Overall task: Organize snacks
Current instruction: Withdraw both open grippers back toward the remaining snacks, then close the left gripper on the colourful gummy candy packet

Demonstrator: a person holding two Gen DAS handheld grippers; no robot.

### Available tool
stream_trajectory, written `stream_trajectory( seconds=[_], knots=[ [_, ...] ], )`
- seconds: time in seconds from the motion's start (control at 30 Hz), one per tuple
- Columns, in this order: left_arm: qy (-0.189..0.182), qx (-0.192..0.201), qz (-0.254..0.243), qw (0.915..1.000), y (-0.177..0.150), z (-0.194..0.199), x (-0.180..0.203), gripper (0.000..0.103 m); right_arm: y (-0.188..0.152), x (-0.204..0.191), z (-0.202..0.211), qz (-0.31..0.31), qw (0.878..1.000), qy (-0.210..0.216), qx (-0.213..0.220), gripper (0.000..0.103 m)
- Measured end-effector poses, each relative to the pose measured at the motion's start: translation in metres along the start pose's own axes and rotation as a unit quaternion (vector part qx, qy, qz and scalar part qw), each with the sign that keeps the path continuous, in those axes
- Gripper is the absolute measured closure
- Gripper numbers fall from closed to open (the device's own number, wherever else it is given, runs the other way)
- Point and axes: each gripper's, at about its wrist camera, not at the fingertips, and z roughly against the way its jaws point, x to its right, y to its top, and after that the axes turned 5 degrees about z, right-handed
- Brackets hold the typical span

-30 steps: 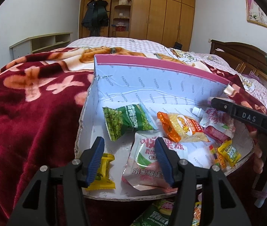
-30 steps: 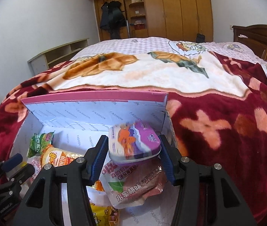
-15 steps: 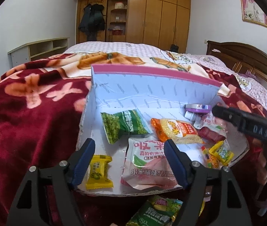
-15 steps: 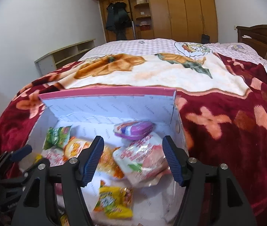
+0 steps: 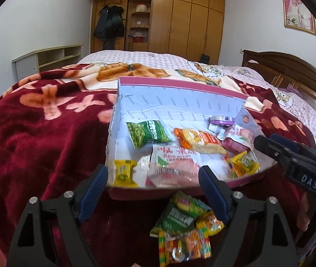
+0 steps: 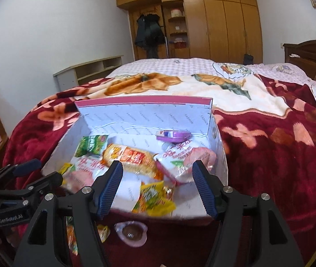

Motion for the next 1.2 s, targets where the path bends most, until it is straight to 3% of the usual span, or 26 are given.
stream_trajectory(
  seconds=[0.3, 0.47, 0.87, 1.2],
  knots=[
    [-0.022, -0.02, 0.017, 0.9994, -0.018, 0.017, -0.005, 0.016, -0.029, -0.006, 0.026, -0.026, 1.0, 0.012, -0.008, 0.037],
    [-0.026, -0.041, 0.005, 0.9988, -0.036, 0.016, 0.0, 0.016, -0.047, -0.013, 0.034, -0.015, 1.0, -0.004, -0.027, 0.037],
    [-0.007, -0.09, -0.029, 0.9955, -0.073, -0.01, 0.022, 0.016, -0.076, -0.018, 0.045, -0.016, 0.999, -0.007, -0.049, 0.037],
    [0.012, -0.084, -0.041, 0.9955, -0.08, -0.022, 0.025, 0.016, -0.094, -0.012, 0.034, -0.037, 0.997, 0.003, -0.074, 0.037]
  ],
)
